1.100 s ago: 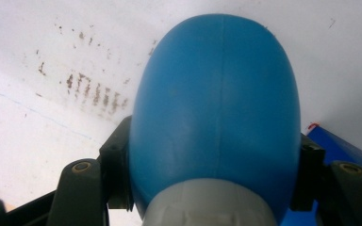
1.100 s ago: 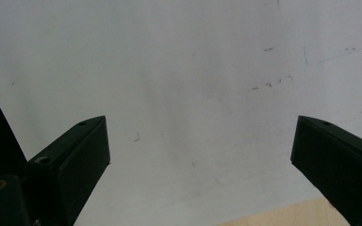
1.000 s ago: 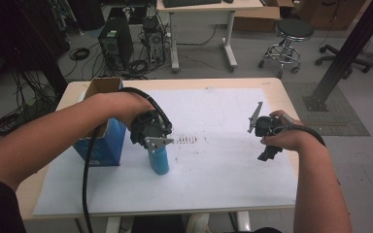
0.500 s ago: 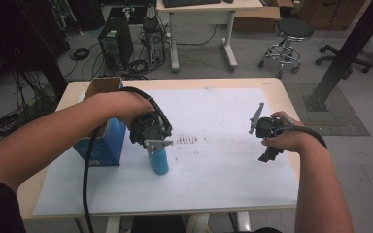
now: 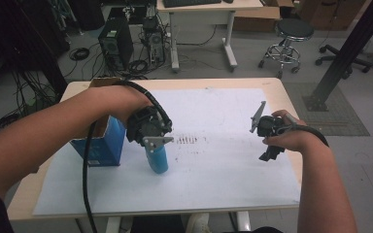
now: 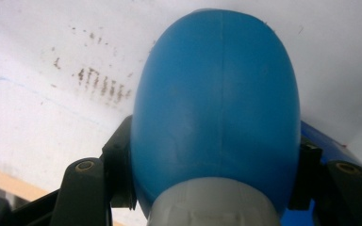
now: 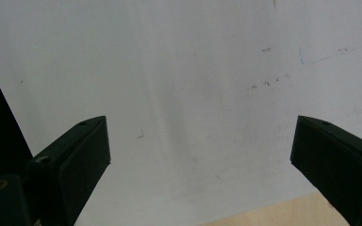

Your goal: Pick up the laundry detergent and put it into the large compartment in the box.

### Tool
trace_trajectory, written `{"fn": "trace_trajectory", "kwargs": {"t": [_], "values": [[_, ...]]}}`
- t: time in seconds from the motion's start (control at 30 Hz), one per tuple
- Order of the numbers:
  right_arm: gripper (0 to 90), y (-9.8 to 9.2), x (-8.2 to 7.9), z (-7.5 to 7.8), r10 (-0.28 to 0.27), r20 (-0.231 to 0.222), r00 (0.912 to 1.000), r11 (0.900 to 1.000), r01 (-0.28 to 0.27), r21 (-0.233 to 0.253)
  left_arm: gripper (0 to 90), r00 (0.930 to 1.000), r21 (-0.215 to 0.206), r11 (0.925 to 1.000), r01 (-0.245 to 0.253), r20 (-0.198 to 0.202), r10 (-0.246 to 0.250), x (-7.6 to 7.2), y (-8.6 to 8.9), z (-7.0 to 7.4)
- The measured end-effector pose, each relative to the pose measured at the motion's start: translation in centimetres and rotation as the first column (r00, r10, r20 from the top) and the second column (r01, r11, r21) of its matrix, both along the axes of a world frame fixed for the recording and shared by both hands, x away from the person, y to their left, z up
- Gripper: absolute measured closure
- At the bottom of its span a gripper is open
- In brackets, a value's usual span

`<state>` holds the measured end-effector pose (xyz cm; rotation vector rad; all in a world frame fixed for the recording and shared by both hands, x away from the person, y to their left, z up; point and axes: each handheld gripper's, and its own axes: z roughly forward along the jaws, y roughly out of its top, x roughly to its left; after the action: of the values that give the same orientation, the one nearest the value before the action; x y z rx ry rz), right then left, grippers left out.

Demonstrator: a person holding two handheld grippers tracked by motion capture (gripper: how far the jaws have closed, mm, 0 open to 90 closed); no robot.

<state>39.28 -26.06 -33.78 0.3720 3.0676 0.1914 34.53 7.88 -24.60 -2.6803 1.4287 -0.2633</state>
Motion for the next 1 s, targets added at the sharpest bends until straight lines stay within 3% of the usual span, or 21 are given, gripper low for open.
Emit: {"fn": "trace_trajectory", "kwargs": {"t": [0.1, 0.13, 0.23, 0.3, 0.33, 0.47, 0.5, 0.53, 0.7, 0.73, 0.77, 0.8, 0.83, 0.87, 0.9, 0.93, 1.0], "values": [[5.4, 0.0, 0.0, 0.1, 0.003, 0.003, 1.0000, 1.000, -0.003, 0.004, 38.2, 0.9992, -0.014, 0.9992, -0.039, -0.002, 0.039, -0.3, 0.0, 0.9], [5.4, 0.0, 0.0, 0.2, 0.004, 0.004, 1.0000, 1.000, -0.004, 0.007, 38.2, 0.9971, -0.019, 0.9969, -0.076, 0.002, 0.077, -0.4, 0.0, 1.6], [5.5, -0.1, 0.1, 0.3, 0.012, 0.004, 0.9999, 1.000, -0.012, 0.010, 38.2, 0.9921, -0.022, 0.9919, -0.125, 0.012, 0.125, -0.5, 0.0, 2.7], [5.6, -0.1, 0.2, 0.4, 0.010, 0.004, 0.9999, 1.000, -0.010, 0.013, 38.2, 0.9841, -0.027, 0.9839, -0.177, 0.013, 0.177, -0.6, 0.0, 3.5], [5.6, -0.1, 0.2, 0.4, 0.010, 0.004, 0.9999, 1.000, -0.010, 0.013, 38.2, 0.9841, -0.027, 0.9839, -0.177, 0.013, 0.177, -0.6, 0.0, 3.5], [5.7, -0.3, 0.3, 0.5, 0.016, 0.006, 0.9999, 1.000, -0.016, 0.022, 38.2, 0.9596, -0.025, 0.9596, -0.280, 0.019, 0.281, -0.8, 0.0, 5.3], [5.7, -0.4, 0.4, 0.5, 0.017, 0.008, 0.9998, 1.000, -0.018, 0.026, 38.2, 0.9596, -0.025, 0.9596, -0.280, 0.019, 0.281, -0.8, 0.0, 5.3], [5.7, -0.4, 0.4, 0.5, 0.022, 0.009, 0.9997, 0.999, -0.022, 0.027, 38.2, 0.9480, -0.027, 0.9480, -0.317, 0.017, 0.318, -0.8, 0.1, 5.9], [5.7, -0.5, 0.6, 0.3, 0.033, 0.006, 0.9994, 0.999, -0.033, 0.034, 38.2, 0.9047, -0.038, 0.9041, -0.426, 0.004, 0.426, -1.0, 0.1, 7.8], [5.7, -0.4, 0.6, 0.3, 0.033, 0.007, 0.9994, 0.999, -0.034, 0.036, 38.2, 0.8879, -0.045, 0.8870, -0.460, -0.003, 0.460, -1.0, 0.2, 8.2], [5.8, -0.4, 0.6, 0.3, 0.037, 0.006, 0.9993, 0.999, -0.037, 0.036, 38.2, 0.8787, -0.039, 0.8780, -0.477, -0.003, 0.477, -1.0, 0.2, 8.6], [5.8, -0.3, 0.6, 0.3, 0.045, 0.011, 0.9989, 0.998, -0.045, 0.040, 38.2, 0.8577, -0.046, 0.8566, -0.514, -0.011, 0.514, -1.1, 0.2, 9.1], [5.8, -0.2, 0.6, 0.4, 0.047, 0.009, 0.9988, 0.998, -0.048, 0.041, 38.1, 0.8435, -0.049, 0.8422, -0.537, -0.017, 0.537, -1.0, 0.2, 9.5], [5.8, -0.2, 0.6, 0.4, 0.050, 0.009, 0.9987, 0.998, -0.051, 0.039, 38.1, 0.8244, -0.054, 0.8228, -0.566, -0.022, 0.566, -1.0, 0.2, 9.9], [5.8, -0.1, 0.6, 0.4, 0.053, 0.011, 0.9986, 0.998, -0.053, 0.042, 38.1, 0.8014, -0.057, 0.7994, -0.598, -0.030, 0.597, -1.0, 0.2, 10.3], [5.8, -0.1, 0.6, 0.4, 0.064, 0.015, 0.9978, 0.997, -0.065, 0.047, 38.1, 0.7841, -0.059, 0.7820, -0.621, -0.034, 0.620, -1.0, 0.3, 10.7], [5.9, 0.0, 0.6, 0.4, 0.062, 0.010, 0.9980, 0.997, -0.063, 0.042, 38.1, 0.7579, -0.066, 0.7552, -0.652, -0.038, 0.651, -0.9, 0.3, 11.4]]}}
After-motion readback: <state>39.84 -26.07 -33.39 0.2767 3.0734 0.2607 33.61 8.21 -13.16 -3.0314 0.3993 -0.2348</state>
